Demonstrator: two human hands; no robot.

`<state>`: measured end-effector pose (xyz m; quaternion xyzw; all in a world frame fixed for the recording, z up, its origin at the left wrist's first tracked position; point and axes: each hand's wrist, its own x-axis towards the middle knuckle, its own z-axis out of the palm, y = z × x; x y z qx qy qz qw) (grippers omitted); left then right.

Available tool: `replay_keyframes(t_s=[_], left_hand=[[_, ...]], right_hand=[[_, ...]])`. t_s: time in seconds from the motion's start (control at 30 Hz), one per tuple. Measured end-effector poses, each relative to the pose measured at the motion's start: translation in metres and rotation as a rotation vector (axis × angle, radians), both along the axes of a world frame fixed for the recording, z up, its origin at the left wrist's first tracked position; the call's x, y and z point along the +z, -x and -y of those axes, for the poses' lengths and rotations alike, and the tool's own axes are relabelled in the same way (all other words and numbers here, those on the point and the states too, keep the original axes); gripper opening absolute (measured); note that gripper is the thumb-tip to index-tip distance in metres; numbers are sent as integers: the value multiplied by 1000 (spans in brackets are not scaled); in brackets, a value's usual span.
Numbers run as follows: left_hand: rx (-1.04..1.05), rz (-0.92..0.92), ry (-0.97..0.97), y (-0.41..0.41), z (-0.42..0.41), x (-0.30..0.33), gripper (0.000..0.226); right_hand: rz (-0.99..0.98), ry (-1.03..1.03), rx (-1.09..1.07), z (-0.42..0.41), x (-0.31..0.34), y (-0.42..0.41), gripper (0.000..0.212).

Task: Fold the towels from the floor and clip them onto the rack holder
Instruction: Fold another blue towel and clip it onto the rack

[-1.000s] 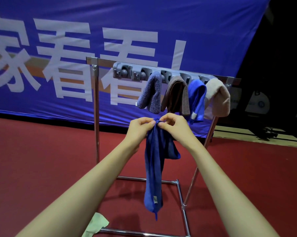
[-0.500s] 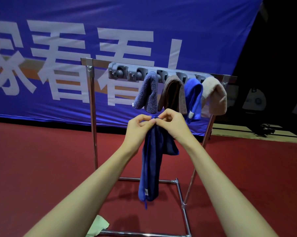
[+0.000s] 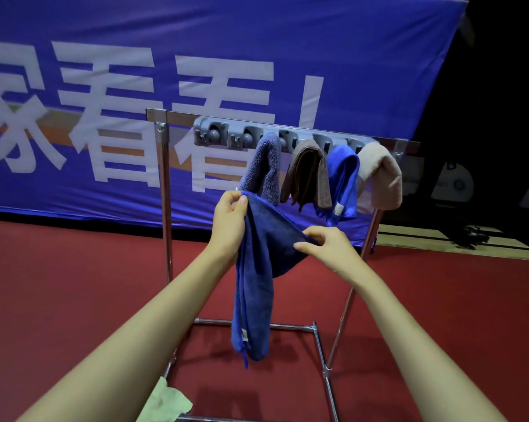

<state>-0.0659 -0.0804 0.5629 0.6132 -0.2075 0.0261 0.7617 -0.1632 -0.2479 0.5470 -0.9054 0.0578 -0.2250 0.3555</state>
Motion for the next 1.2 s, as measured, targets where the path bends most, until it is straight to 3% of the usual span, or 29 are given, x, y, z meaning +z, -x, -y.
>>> replay_keyframes(t_s=[0.2, 0.3, 0.63, 0.8, 1.07, 1.2], left_hand=[[15, 46, -20, -1, -2, -10, 12], [68, 39, -32, -7, -7, -15, 11], [73, 86, -64, -12, -14, -23, 10], [110, 4, -58, -23, -18, -51, 12], [137, 22, -66, -31, -25, -60, 13], [174, -4, -73, -32, -29, -62, 15]], right_hand=[[124, 224, -66, 11, -10, 3, 12], [72, 267, -111, 18, -18, 5, 15], [84, 26, -128, 15, -8, 14, 14], [94, -80, -94, 10, -15, 12, 5], [188, -171, -12, 11, -10, -1, 27], [232, -178, -17, 13, -7, -5, 20]])
